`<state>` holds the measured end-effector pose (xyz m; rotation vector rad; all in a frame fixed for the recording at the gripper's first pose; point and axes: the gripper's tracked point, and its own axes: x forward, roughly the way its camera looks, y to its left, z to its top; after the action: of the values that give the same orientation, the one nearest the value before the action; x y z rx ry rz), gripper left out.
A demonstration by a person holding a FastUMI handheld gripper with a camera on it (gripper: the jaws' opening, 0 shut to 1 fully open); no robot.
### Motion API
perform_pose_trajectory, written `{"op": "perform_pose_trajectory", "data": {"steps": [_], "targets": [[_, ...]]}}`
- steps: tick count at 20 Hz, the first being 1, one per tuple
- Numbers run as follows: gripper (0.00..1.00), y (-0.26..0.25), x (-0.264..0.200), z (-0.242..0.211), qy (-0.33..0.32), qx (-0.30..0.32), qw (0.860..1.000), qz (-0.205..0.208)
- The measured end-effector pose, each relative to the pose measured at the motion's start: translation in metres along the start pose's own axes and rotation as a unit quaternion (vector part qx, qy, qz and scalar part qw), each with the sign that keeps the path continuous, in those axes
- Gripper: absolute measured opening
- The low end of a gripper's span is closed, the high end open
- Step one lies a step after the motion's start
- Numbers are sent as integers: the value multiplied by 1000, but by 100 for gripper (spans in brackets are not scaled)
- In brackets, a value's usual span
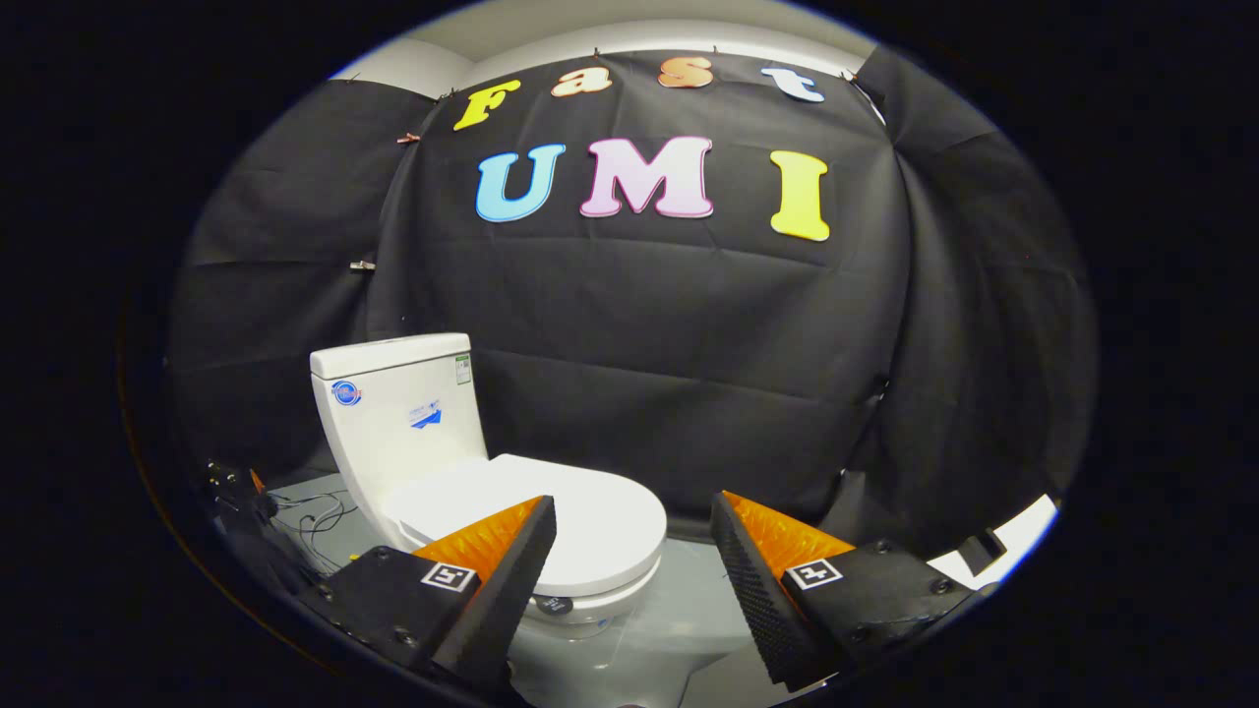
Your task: Open the toilet lid.
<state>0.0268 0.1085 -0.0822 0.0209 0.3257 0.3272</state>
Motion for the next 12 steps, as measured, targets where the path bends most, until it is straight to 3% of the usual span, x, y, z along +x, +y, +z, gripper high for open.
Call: {"op": "perform_pose_trajectory", "data": {"steps": [4, 7, 10, 12], "targets": [[98, 36, 41, -52, 95, 113, 988, 47], [99, 58, 67, -96, 156, 156, 973, 68], [99, 56, 94, -142, 231, 225, 945, 50], [99, 51, 102, -184, 281, 276, 919, 34]]}}
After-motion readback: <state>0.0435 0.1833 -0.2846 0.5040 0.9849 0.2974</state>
